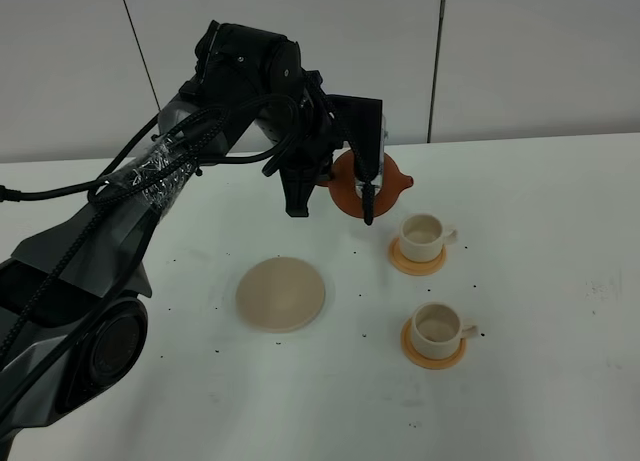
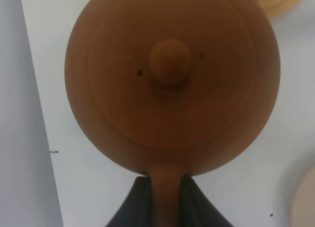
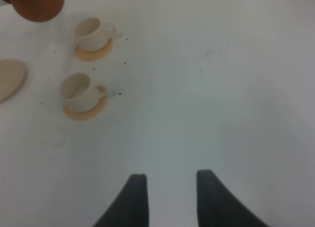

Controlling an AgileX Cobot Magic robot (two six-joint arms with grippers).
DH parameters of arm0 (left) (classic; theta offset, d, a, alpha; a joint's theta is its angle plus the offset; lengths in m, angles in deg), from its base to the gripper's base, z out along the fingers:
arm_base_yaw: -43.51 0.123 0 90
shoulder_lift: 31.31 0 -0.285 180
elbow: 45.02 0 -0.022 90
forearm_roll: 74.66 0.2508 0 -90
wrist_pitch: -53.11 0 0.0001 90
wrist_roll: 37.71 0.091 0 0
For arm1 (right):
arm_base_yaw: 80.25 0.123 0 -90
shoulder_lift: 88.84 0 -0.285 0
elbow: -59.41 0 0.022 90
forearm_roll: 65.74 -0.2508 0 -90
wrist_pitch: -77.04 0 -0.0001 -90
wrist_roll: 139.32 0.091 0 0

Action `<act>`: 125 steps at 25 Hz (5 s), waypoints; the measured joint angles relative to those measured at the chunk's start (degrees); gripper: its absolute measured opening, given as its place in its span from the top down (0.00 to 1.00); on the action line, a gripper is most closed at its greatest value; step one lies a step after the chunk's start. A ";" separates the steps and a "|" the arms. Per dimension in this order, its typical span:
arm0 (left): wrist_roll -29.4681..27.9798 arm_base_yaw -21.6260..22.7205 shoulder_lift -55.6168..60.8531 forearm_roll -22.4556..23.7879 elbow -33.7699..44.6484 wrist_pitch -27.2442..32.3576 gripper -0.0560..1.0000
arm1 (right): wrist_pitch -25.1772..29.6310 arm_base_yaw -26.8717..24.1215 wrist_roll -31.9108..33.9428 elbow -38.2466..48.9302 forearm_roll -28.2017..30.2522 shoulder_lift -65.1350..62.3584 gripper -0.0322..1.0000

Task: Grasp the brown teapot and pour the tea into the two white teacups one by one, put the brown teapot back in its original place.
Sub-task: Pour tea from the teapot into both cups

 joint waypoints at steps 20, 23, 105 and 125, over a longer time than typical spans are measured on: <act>1.43 -1.72 0.00 5.12 -0.16 0.71 0.79 | 0.00 0.00 0.00 0.00 0.00 0.00 0.74; 1.48 -1.72 0.00 5.31 -0.16 0.71 0.79 | 0.00 0.00 0.00 0.00 0.00 0.00 0.74; 1.27 -7.65 0.00 18.08 -0.20 2.05 0.79 | 0.00 0.00 0.00 0.00 0.00 0.00 0.73; -0.23 -7.88 0.00 19.59 -0.20 2.05 0.79 | 0.00 0.00 0.00 0.00 0.00 0.00 0.73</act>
